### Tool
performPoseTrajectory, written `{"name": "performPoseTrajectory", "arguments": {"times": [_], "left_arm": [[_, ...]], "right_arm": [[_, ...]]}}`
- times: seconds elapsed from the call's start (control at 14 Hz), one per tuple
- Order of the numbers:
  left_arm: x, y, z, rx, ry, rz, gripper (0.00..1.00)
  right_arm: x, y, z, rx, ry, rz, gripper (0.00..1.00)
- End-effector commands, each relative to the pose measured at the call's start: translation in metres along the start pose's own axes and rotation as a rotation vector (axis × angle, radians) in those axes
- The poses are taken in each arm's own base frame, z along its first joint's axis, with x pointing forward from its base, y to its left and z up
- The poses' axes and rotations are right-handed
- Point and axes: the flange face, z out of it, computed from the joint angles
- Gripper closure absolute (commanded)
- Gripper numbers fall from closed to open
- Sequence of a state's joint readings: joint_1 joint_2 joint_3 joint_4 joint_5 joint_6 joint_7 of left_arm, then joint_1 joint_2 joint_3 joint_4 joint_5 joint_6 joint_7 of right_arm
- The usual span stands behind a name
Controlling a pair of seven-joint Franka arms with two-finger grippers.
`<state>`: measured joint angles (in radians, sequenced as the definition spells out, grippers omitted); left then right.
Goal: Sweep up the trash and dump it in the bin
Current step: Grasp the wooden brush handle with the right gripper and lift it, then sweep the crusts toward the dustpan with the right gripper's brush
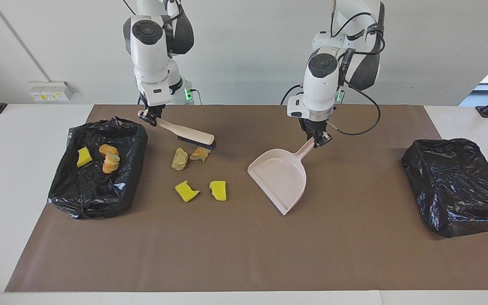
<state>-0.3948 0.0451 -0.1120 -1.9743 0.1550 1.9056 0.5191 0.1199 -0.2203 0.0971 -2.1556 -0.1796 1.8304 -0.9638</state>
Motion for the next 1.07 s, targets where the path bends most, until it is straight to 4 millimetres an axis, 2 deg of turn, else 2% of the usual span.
{"name": "performPoseTrajectory", "arguments": {"times": [0.0,0.14,0.36,0.57,0.64,1.0], "left_arm": [[0.009,-0.001,0.019,0.03,-0.008,0.084,1.0],[0.015,-0.002,0.03,0.024,-0.013,0.092,1.0],[0.031,0.007,0.045,0.023,-0.014,0.125,1.0],[0.037,0.009,0.045,0.029,0.001,0.136,1.0],[0.038,0.008,0.049,0.027,-0.002,0.138,1.0],[0.038,0.012,0.051,0.023,-0.006,0.145,1.0]], "right_arm": [[0.004,0.011,0.013,-0.016,-0.017,-0.064,1.0],[0.003,0.015,0.016,-0.023,-0.021,-0.089,1.0],[-0.005,0.018,0.021,-0.016,-0.031,-0.152,1.0],[-0.005,0.017,0.028,0.01,-0.03,-0.179,1.0],[-0.01,0.018,0.03,0.026,-0.027,-0.097,1.0],[-0.043,0.032,0.042,0.095,-0.019,0.527,1.0]]}}
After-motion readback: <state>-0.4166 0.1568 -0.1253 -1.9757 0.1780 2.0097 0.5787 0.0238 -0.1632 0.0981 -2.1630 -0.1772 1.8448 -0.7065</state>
